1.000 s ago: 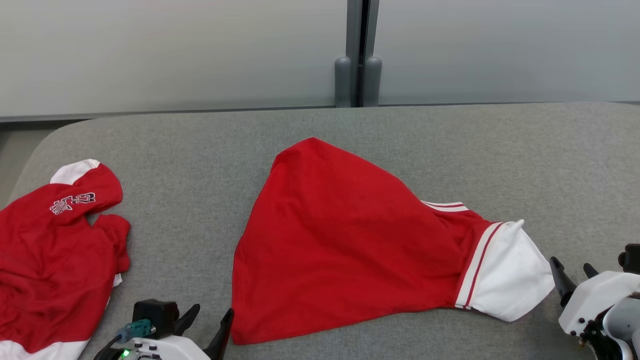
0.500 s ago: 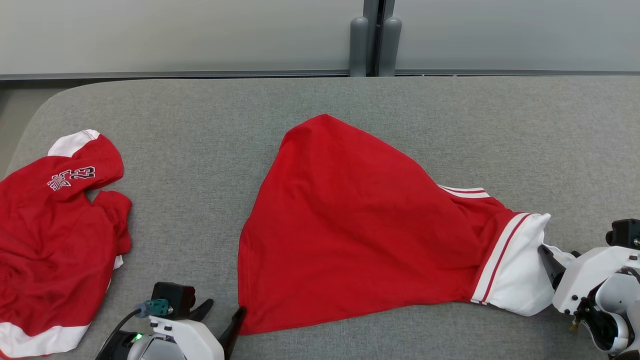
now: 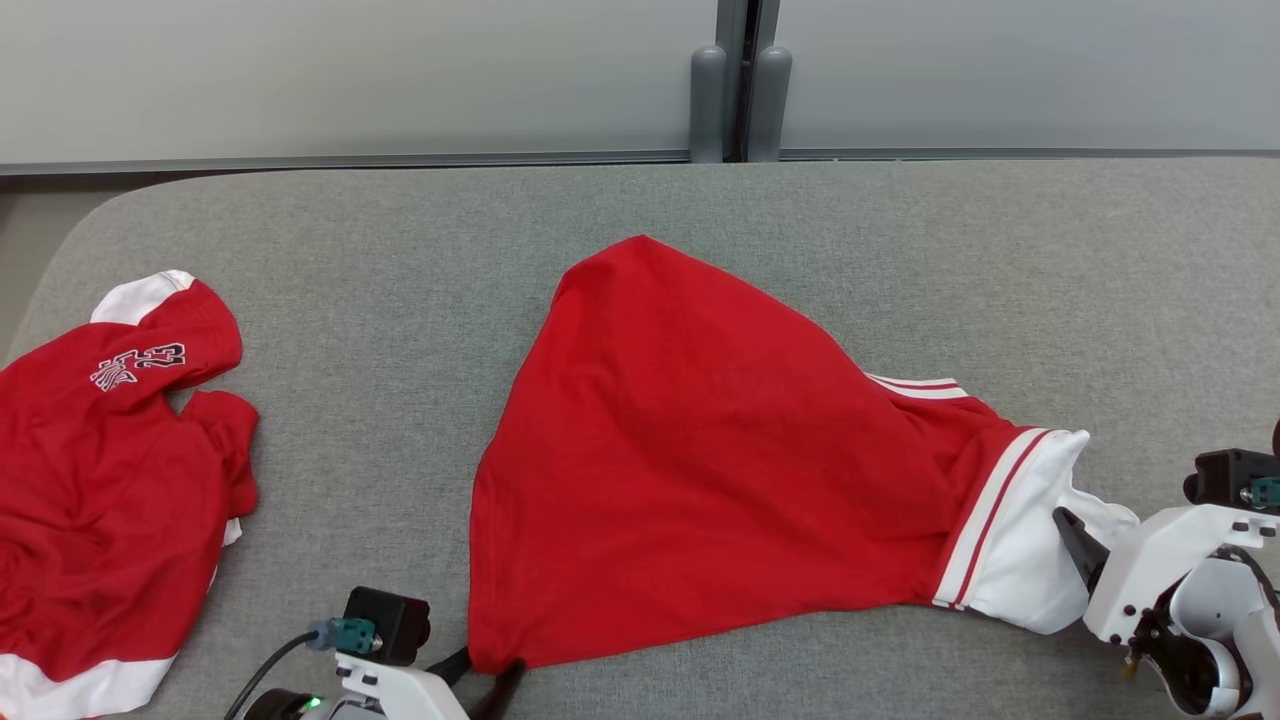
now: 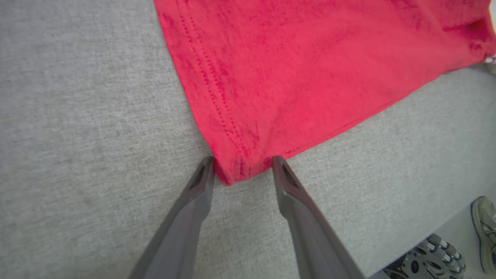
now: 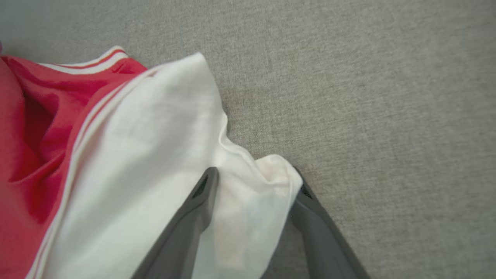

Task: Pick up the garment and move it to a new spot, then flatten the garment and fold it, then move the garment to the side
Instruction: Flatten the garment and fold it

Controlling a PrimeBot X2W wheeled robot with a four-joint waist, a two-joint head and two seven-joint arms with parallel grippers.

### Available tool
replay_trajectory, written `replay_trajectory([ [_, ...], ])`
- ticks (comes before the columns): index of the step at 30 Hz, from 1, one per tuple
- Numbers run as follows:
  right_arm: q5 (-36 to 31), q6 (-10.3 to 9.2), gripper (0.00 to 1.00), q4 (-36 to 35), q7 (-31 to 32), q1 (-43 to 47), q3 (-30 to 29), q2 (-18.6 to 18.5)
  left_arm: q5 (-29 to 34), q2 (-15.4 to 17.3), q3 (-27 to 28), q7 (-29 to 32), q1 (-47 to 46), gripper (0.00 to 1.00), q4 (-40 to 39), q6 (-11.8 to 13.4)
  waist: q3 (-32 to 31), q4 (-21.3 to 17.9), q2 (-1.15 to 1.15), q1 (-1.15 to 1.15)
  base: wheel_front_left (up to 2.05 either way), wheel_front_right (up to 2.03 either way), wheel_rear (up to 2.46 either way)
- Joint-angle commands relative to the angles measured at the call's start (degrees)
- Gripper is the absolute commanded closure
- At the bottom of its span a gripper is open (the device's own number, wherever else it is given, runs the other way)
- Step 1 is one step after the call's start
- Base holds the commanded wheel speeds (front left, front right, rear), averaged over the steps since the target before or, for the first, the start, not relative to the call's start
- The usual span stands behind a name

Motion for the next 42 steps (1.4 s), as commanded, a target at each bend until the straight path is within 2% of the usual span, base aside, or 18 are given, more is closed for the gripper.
replay_trajectory([
  [1,0.21,0.17,0.32,1.37,1.52,2.2,1.62,1.44,-0.42,0.07,-0.04,0.04,-1.0,0.58,0.65,-0.23,0.05,-0.08,0.0,0.0,0.0,0.0,0.0],
  [2,0.16,0.16,0.55,1.41,1.49,2.02,1.88,1.37,-0.56,-0.04,-0.11,-0.18,-1.34,0.94,1.04,-0.3,0.04,-0.13,0.0,0.0,0.0,0.0,0.0],
  [3,0.24,0.16,0.78,1.31,1.18,1.93,2.12,1.35,-0.62,-0.07,-0.09,-0.4,-1.52,1.0,1.55,-0.36,-0.05,-0.2,0.0,0.0,0.0,0.0,0.0],
  [4,0.29,0.16,0.95,1.19,0.86,1.89,2.34,1.2,-0.68,-0.02,-0.2,-0.58,-1.69,1.0,1.97,-0.45,-0.16,-0.28,0.0,0.0,0.0,0.0,0.0],
  [5,0.26,0.15,1.0,0.98,0.28,1.81,2.51,0.86,-0.8,-0.02,-0.19,-1.24,-2.0,1.0,2.22,-0.51,-0.34,-0.38,0.0,0.0,0.0,0.0,0.0],
  [11,1.64,0.14,1.0,-0.92,-4.16,2.07,2.11,-0.79,-1.28,0.36,0.35,-3.89,-1.67,1.0,1.93,-0.56,-3.01,-0.66,0.0,0.0,0.0,0.0,0.0],
  [18,4.12,0.14,1.0,-7.54,-9.66,3.73,0.19,-1.73,-1.16,1.86,1.65,-5.82,-1.0,1.0,-2.85,-0.03,-7.19,-1.33,0.0,0.0,0.0,0.0,0.0],
  [23,7.45,0.14,1.0,-12.88,-8.64,0.49,-0.71,-0.77,0.81,4.36,3.02,-6.08,-7.28,1.0,-3.94,-0.03,-6.44,-2.54,0.0,0.0,0.0,0.0,0.0],
  [27,9.23,0.14,1.0,-14.99,-7.21,-5.63,-1.17,-0.29,1.06,6.15,3.38,-6.38,-17.71,1.0,-1.52,-0.85,-3.04,-3.32,0.0,0.0,0.0,0.0,0.0],
  [28,10.0,0.14,1.0,-15.31,-7.01,-10.09,-1.27,-0.17,0.67,6.52,3.39,-7.14,-24.37,1.0,1.47,-1.03,-0.72,-3.51,0.0,0.0,0.0,0.0,0.0],
  [31,10.53,0.14,1.0,-15.02,-7.23,-15.0,-1.07,0.04,0.23,6.96,3.34,-7.73,-30.98,1.0,5.32,-1.3,1.84,-3.8,0.0,0.0,0.0,0.0,0.0],
  [36,12.06,0.14,1.0,-13.39,-10.32,-29.22,-0.16,0.5,0.29,8.25,0.82,-10.79,-49.12,1.0,14.93,-1.54,9.02,-4.4,0.0,0.0,0.0,0.0,0.0],
  [42,15.22,0.15,1.0,-10.39,-15.87,-46.53,0.69,1.09,-2.42,10.05,-2.55,-15.26,-68.66,1.0,24.07,-1.45,16.29,-5.12,0.0,0.0,0.0,0.0,0.0],
])
